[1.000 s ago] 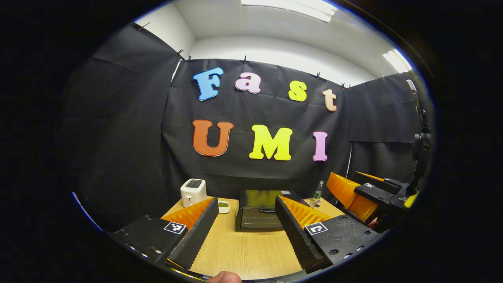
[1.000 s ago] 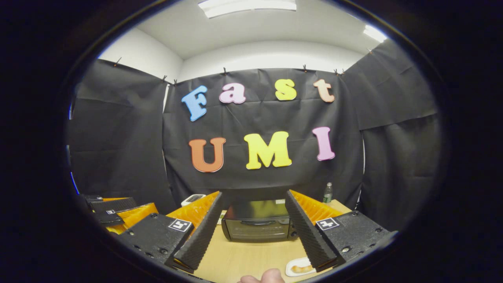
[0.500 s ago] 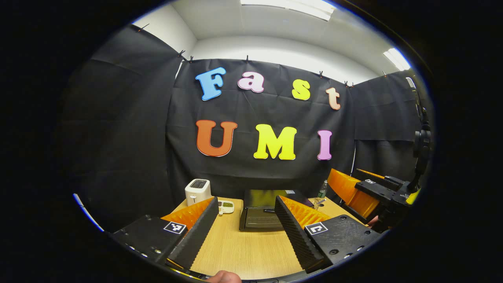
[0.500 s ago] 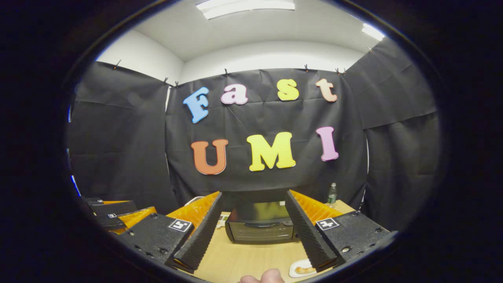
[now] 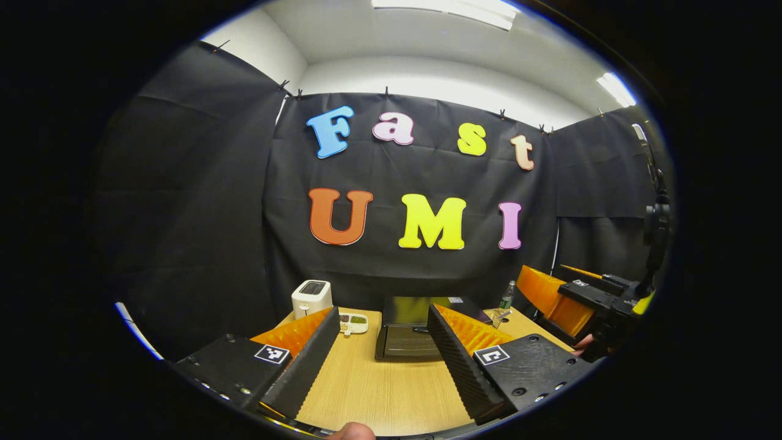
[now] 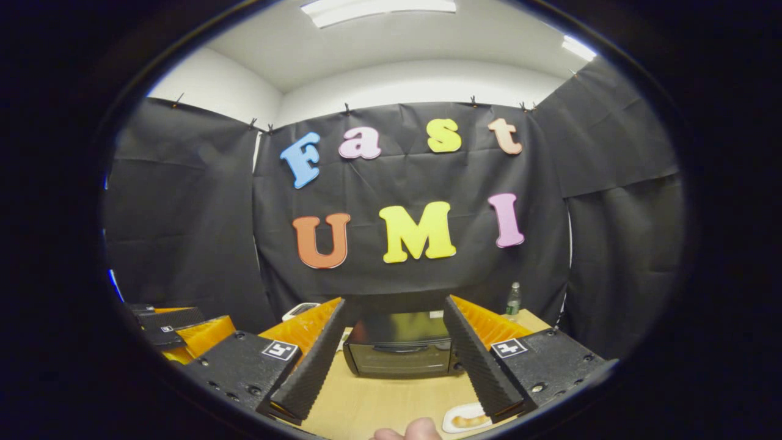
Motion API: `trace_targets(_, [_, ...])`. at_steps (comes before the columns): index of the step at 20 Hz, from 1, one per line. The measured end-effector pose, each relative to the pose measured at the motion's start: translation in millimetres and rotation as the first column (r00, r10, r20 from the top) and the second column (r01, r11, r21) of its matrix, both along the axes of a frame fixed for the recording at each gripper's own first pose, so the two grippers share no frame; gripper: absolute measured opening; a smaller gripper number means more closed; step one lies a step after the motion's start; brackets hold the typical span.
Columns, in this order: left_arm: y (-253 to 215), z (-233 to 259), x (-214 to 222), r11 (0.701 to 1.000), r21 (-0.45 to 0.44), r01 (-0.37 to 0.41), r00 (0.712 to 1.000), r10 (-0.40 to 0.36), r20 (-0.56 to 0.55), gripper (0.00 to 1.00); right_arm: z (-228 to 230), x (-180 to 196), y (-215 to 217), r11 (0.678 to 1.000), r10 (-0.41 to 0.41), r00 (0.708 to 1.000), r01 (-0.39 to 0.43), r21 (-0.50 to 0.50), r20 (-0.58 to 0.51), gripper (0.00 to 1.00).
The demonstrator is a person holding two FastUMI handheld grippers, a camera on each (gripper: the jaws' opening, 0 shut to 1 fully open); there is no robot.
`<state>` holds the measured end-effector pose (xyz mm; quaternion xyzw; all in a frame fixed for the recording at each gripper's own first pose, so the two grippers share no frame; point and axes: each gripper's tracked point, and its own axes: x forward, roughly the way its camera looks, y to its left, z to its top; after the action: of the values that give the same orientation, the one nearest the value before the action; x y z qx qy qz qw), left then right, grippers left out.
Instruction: Open the electric oven with the left hand, put the food in, and close the electric oven.
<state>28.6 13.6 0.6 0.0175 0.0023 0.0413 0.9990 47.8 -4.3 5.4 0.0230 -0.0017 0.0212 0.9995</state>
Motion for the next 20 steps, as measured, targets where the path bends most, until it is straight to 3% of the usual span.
trace_targets(7, [-20,-6,16,0.999,0.011,-0.045,0.999,0.045,-0.002,0.94,-5,17,-40,1.0,0.007,1.0,-0.007,-0.004,-0.013,0.96])
trace_targets(12, [-35,-14,27,0.996,0.041,-0.076,0.997,0.075,0.024,0.94,-12,34,-102,0.999,-0.035,0.999,0.034,-0.026,-0.01,0.99])
trace_targets(20, [-95,-64,105,0.999,0.0,-0.042,0.997,0.042,-0.069,0.94,-40,62,-210,0.991,-0.137,0.987,0.137,-0.004,-0.079,0.96])
